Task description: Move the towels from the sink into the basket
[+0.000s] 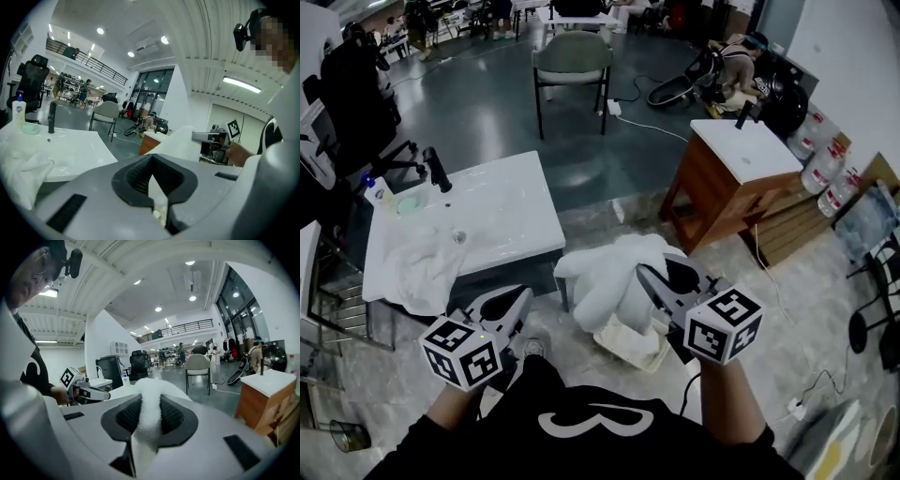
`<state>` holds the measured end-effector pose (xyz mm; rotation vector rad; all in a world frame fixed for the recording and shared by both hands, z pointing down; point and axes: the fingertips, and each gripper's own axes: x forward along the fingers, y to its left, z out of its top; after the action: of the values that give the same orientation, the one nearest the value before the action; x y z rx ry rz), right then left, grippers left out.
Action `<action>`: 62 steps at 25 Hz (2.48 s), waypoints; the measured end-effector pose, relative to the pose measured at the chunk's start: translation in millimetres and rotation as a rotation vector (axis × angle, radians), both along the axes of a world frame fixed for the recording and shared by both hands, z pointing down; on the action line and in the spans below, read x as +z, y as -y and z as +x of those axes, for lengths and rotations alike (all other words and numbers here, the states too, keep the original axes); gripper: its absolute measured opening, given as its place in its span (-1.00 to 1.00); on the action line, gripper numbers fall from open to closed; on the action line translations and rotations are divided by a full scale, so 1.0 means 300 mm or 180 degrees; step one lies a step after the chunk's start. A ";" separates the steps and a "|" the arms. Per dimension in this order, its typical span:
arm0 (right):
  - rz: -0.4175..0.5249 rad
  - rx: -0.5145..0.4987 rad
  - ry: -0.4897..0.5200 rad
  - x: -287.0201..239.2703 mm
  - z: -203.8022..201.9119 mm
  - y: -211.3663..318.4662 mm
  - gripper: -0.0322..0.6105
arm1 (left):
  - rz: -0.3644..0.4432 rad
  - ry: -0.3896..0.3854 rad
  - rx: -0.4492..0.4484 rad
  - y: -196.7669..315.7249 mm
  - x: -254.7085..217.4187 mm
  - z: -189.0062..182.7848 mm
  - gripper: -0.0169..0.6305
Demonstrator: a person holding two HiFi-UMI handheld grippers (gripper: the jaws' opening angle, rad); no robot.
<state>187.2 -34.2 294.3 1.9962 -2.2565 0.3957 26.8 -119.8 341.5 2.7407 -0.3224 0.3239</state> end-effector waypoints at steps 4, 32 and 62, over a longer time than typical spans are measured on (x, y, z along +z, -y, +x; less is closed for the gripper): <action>-0.0116 0.0303 0.0086 0.061 0.085 -0.115 -0.64 | -0.0051 0.0070 0.0253 -0.058 0.030 0.094 -0.93; -0.1722 0.1839 0.0809 1.321 0.560 -0.332 -0.63 | -0.0409 0.0873 0.1127 -0.008 0.574 0.488 -0.93; -0.2258 0.1990 0.1433 1.828 0.543 -0.420 0.25 | -0.0807 0.1287 0.1334 -0.104 0.907 0.561 -0.93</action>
<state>350.2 91.7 842.8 2.2410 -1.2448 1.5665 195.2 -88.7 613.6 2.4552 0.1905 0.9635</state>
